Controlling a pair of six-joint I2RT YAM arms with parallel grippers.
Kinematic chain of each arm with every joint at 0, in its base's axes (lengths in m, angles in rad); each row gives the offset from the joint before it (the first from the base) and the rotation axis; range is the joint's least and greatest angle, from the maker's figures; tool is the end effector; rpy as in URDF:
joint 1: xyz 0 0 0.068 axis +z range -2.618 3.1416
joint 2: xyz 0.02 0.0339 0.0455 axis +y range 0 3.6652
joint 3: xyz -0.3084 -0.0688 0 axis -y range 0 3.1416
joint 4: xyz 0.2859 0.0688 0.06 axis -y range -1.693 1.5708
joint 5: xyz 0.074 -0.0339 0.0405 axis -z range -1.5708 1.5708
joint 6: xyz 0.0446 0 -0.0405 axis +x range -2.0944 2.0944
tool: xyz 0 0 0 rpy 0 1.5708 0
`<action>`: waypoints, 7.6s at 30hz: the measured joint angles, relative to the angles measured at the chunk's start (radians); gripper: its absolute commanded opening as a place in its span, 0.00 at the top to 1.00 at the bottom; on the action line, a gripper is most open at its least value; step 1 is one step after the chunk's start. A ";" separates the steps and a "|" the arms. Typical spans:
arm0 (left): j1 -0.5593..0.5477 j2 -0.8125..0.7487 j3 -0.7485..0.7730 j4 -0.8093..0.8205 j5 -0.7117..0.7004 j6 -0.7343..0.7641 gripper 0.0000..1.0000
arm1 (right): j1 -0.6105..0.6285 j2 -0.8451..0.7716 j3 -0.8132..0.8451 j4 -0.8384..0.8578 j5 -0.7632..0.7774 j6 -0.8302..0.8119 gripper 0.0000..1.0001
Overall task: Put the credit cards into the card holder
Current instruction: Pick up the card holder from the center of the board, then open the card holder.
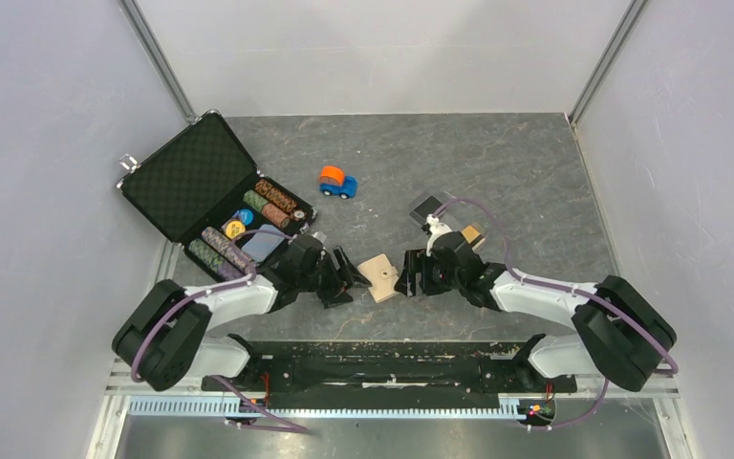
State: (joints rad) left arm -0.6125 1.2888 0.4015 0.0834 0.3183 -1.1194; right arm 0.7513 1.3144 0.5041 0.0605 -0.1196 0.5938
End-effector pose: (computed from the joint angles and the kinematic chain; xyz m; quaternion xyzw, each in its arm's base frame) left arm 0.1900 -0.1505 0.1421 -0.1722 0.9013 -0.3766 0.1274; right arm 0.1929 0.1874 0.1654 -0.0958 0.9106 0.2910 0.2775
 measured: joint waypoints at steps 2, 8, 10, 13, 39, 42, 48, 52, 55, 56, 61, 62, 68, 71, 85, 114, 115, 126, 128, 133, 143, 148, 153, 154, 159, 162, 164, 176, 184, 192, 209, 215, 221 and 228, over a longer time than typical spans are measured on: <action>-0.005 0.043 0.021 0.026 -0.009 -0.007 0.28 | -0.023 0.024 -0.005 0.031 -0.023 0.001 0.27; -0.019 0.128 0.067 0.078 -0.043 -0.023 0.33 | -0.042 0.113 -0.005 0.148 -0.095 0.010 0.44; -0.022 0.151 0.079 0.096 -0.053 -0.030 0.34 | -0.043 0.145 -0.005 0.196 -0.123 0.025 0.51; -0.024 0.183 0.093 0.130 -0.055 -0.032 0.38 | -0.044 0.192 -0.008 0.268 -0.171 0.047 0.68; -0.028 0.068 -0.012 0.287 0.062 -0.016 0.57 | -0.051 0.108 -0.104 0.368 -0.254 0.147 0.98; -0.031 0.055 -0.027 0.317 0.079 -0.017 0.64 | -0.051 0.108 -0.113 0.374 -0.260 0.157 0.86; -0.034 0.047 -0.033 0.337 0.085 -0.016 0.58 | -0.051 0.107 -0.121 0.397 -0.267 0.169 0.71; -0.038 0.055 -0.032 0.311 0.085 -0.008 0.55 | -0.051 0.108 -0.145 0.413 -0.267 0.174 0.70; -0.042 0.092 -0.031 0.307 0.085 -0.005 0.55 | -0.051 0.122 -0.163 0.435 -0.270 0.178 0.70; -0.044 0.103 -0.030 0.307 0.085 -0.005 0.55 | -0.051 0.131 -0.166 0.443 -0.270 0.181 0.70; -0.055 0.174 -0.008 0.307 0.085 -0.001 0.58 | -0.051 0.169 -0.176 0.472 -0.277 0.190 0.70; -0.057 0.185 -0.003 0.307 0.085 0.003 0.59 | -0.051 0.175 -0.176 0.481 -0.281 0.192 0.69; -0.072 0.231 0.020 0.317 0.085 0.010 0.66 | -0.051 0.203 -0.182 0.533 -0.296 0.203 0.68; -0.075 0.247 0.026 0.320 0.084 0.011 0.75 | -0.051 0.211 -0.185 0.553 -0.304 0.207 0.64; -0.086 0.008 0.026 0.166 0.016 0.046 0.98 | -0.048 0.060 -0.145 0.382 -0.259 0.137 0.03; -0.238 -0.446 0.192 -0.660 -0.306 0.138 0.98 | 0.362 0.261 0.566 -0.365 0.288 -0.054 0.46; -0.239 -0.446 0.192 -0.662 -0.309 0.138 0.98 | 0.365 0.270 0.570 -0.368 0.292 -0.048 0.50; -0.241 -0.445 0.192 -0.665 -0.317 0.139 0.98 | 0.388 0.309 0.596 -0.371 0.329 -0.014 0.77; -0.243 -0.452 0.193 -0.658 -0.309 0.139 0.98 | 0.372 0.317 0.581 -0.405 0.367 -0.015 0.77; -0.243 -0.454 0.193 -0.620 -0.282 0.139 0.98 | 0.314 0.319 0.490 -0.435 0.391 -0.015 0.76; -0.244 -0.458 0.178 -0.541 -0.264 0.133 0.98 | 0.152 0.003 0.164 -0.347 0.280 -0.014 0.10; -0.244 -0.460 0.136 -0.487 -0.257 0.104 0.98 | 0.128 -0.172 0.088 -0.240 0.198 -0.021 0.02; -0.244 -0.460 0.116 -0.428 -0.229 0.089 0.98 | 0.128 -0.162 0.069 -0.108 0.079 -0.016 0.11; -0.244 -0.460 0.116 -0.417 -0.226 0.087 0.98 | 0.128 -0.156 0.066 -0.087 0.058 -0.014 0.21; -0.244 -0.465 0.115 -0.385 -0.209 0.084 0.98 | 0.128 -0.110 0.066 -0.047 0.026 -0.008 0.42; -0.244 -0.471 0.115 -0.370 -0.201 0.084 0.98 | 0.128 -0.082 0.069 -0.048 0.026 -0.008 0.44; -0.244 -0.473 0.113 -0.362 -0.196 0.084 0.98 | 0.128 -0.075 0.069 -0.047 0.026 -0.008 0.46; -0.245 -0.495 0.087 -0.365 -0.191 0.082 0.98 | 0.128 -0.108 0.069 0.000 -0.016 -0.005 0.33; -0.245 -0.497 0.086 -0.362 -0.188 0.082 0.98 | 0.122 -0.102 0.070 0.022 -0.013 0.000 0.52; -0.245 -0.511 0.076 -0.353 -0.184 0.082 0.98 | 0.119 -0.014 0.098 0.006 -0.012 0.000 0.59; -0.245 -0.539 0.050 -0.335 -0.184 0.080 0.98 | 0.082 -0.037 0.041 0.171 -0.117 0.064 0.71; -0.245 -0.552 0.041 -0.332 -0.184 0.080 0.70 | 0.082 -0.036 0.041 0.171 -0.126 0.065 1.00; -0.245 -0.585 0.033 -0.331 -0.198 0.069 0.00 | 0.082 -0.058 0.047 0.126 -0.120 0.043 1.00; -0.246 -0.612 0.095 -0.484 -0.318 0.147 0.00 | 0.082 -0.147 0.272 -0.142 -0.113 -0.140 1.00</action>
State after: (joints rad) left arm -0.8581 0.6769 0.4969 -0.4004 0.0006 -0.9722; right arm 0.8330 1.1675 0.7757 -0.0814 -0.2325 0.4538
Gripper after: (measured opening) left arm 0.994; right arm 0.026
